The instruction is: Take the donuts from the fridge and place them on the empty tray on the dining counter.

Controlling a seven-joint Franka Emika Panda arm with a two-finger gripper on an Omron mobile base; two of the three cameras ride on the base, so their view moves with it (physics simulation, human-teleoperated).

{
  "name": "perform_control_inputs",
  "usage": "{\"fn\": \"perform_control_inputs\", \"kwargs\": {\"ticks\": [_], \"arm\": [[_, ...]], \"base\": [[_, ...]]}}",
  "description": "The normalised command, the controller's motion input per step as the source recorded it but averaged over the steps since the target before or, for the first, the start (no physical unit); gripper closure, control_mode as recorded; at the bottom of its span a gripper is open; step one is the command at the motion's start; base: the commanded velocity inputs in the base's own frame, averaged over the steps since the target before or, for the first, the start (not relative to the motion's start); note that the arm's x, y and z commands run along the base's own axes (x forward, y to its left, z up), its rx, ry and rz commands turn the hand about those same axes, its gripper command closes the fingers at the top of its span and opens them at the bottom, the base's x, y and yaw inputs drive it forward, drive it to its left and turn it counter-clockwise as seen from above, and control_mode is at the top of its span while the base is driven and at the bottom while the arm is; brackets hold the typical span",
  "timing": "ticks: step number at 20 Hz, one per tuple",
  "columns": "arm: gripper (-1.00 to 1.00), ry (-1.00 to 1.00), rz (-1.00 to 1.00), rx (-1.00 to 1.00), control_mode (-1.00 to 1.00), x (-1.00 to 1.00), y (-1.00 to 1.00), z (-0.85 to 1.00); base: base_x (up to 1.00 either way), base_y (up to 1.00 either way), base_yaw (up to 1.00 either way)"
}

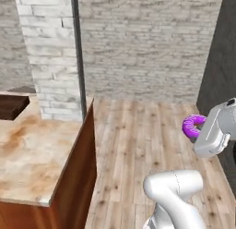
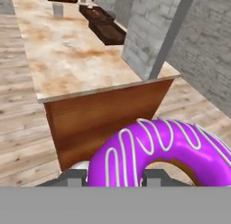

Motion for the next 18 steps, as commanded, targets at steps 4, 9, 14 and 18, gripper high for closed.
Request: {"fn": "perform_control_inputs", "kwargs": {"ticks": [4, 9, 14, 18], "arm": [[1.00, 0.00, 0.00, 0.00, 1.00, 0.00, 0.00, 0.00], [1.00, 0.00, 0.00, 0.00, 1.00, 0.00, 0.00, 0.00], [1.00, 0.00, 0.00, 0.00, 1.00, 0.00, 0.00, 0.00], [1.00, 0.00, 0.00, 0.00, 1.00, 0.00, 0.00, 0.00]], "base": [[1.00, -0.02, -0.35], [1.00, 0.00, -0.37], [1.00, 0.00, -0.39], [1.00, 0.05, -0.20]]}}
